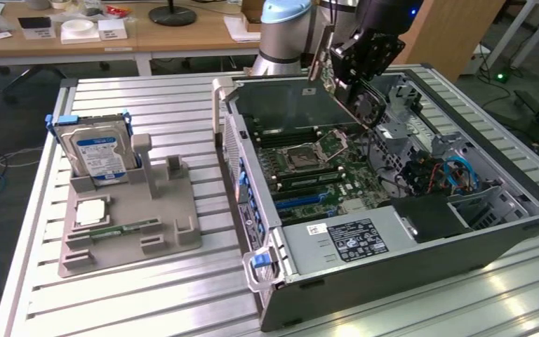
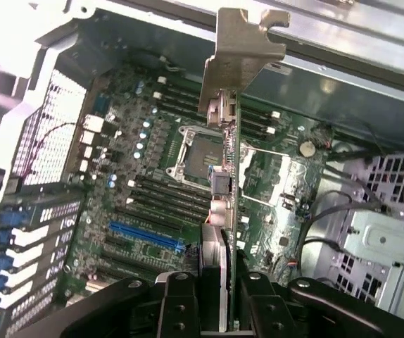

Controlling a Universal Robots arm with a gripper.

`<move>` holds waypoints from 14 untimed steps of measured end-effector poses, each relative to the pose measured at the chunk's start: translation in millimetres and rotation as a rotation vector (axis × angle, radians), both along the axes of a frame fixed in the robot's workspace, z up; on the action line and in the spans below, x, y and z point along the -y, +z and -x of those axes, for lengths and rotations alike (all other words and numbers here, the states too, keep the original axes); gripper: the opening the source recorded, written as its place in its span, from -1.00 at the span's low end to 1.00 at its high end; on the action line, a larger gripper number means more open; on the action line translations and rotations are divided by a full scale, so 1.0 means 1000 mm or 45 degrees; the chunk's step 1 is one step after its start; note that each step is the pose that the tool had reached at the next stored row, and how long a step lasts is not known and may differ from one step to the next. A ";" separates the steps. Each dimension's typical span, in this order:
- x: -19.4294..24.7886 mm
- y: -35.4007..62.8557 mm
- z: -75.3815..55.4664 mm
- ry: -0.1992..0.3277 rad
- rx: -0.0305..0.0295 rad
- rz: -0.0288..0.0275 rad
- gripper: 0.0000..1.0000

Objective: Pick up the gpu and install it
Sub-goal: 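Insert the gpu into the slot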

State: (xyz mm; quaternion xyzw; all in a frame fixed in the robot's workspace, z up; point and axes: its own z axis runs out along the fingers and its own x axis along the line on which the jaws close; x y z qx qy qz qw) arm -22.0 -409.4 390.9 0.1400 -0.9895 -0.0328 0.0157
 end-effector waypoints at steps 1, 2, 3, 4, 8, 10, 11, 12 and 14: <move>0.0000 0.0000 0.000 0.023 0.0000 0.0000 -0.44; 0.0000 -0.0001 0.000 0.046 0.0000 0.0000 -0.44; 0.0000 -0.0001 0.000 0.071 0.0000 0.0000 -0.44; 0.0000 -0.0001 0.000 0.094 0.0000 0.0001 -0.44; 0.0000 -0.0003 0.000 0.184 0.0000 0.0001 -0.44; 0.0000 -0.0004 0.000 0.230 0.0001 0.0000 -0.44; 0.0000 -0.0004 0.000 0.254 0.0000 0.0000 -0.44; 0.0000 -0.0005 0.000 0.277 0.0000 0.0001 -0.44; 0.0000 -0.0006 0.000 0.317 0.0000 0.0001 -0.44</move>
